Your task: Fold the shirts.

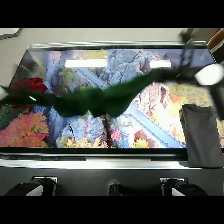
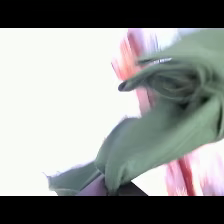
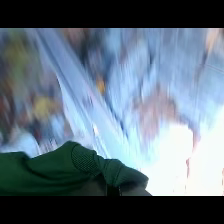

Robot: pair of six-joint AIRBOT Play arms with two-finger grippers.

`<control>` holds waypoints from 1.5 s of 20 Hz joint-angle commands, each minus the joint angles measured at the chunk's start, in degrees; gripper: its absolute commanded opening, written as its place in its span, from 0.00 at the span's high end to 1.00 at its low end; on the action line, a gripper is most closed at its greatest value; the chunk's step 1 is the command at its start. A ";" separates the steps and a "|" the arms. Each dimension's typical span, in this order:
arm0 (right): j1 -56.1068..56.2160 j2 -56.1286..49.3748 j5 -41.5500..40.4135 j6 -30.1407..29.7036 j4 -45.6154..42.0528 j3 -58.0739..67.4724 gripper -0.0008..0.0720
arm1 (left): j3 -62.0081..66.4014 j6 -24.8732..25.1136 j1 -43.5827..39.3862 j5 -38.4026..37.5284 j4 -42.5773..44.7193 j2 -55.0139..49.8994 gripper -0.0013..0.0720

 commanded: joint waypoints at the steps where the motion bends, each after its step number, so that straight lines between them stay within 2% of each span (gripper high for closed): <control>1: -0.04 10.29 -4.48 2.38 -4.28 7.48 0.93 | 17.59 -1.81 4.37 -0.72 1.46 4.44 0.95; 4: -0.04 19.02 -4.68 3.17 -4.33 7.91 0.93 | 28.15 -3.96 4.35 -0.61 -2.36 6.29 0.95; 7: -0.04 24.72 -2.69 5.66 -4.92 7.91 0.93 | 31.19 -3.93 4.35 -0.92 -7.63 8.09 0.95; 10: -0.04 26.38 5.99 9.49 -10.75 7.89 0.93 | 30.49 -3.89 4.35 -9.03 -7.91 7.65 0.95; 12: -0.04 24.52 17.97 11.34 -16.44 7.65 0.93 | 25.38 -3.89 4.13 -14.23 -7.98 7.15 0.95; 14: -0.04 20.85 30.88 10.54 -18.93 5.27 0.93 | 14.93 -3.91 2.62 -15.67 -8.00 7.23 0.95; 16: -0.04 16.72 37.64 8.44 -18.34 -0.63 0.93 | 0.87 -2.99 -0.83 -15.13 -7.98 7.19 0.95; 17: -0.04 15.06 37.83 7.34 -18.12 -4.76 0.93 | -6.10 -1.70 -2.73 -13.90 -8.00 7.15 0.95; 19: -0.04 12.02 32.15 6.69 -18.49 -12.24 0.93 | -17.64 -0.63 -6.19 -8.15 -7.98 6.95 0.95; 22: -0.04 3.98 14.10 6.95 -18.45 -16.48 0.93 | -23.58 -0.63 -7.19 0.57 -8.00 1.90 0.95; 24: -0.04 -2.86 1.44 10.62 -18.21 -16.48 0.93 | -21.33 0.09 -6.32 3.19 -8.17 -5.53 0.95; 27: -0.04 -12.13 -15.80 20.85 -12.90 -16.48 0.93 | -12.76 1.90 -4.70 4.48 -8.20 -18.84 0.94; 28: -0.04 -14.34 -18.58 23.78 -8.79 -16.48 0.93 | -9.70 1.90 -4.26 4.46 -8.20 -22.75 0.94; 30: 0.02 -17.92 -19.39 25.05 1.53 -16.48 0.93 | -4.85 1.68 -3.87 4.04 -10.32 -29.35 0.94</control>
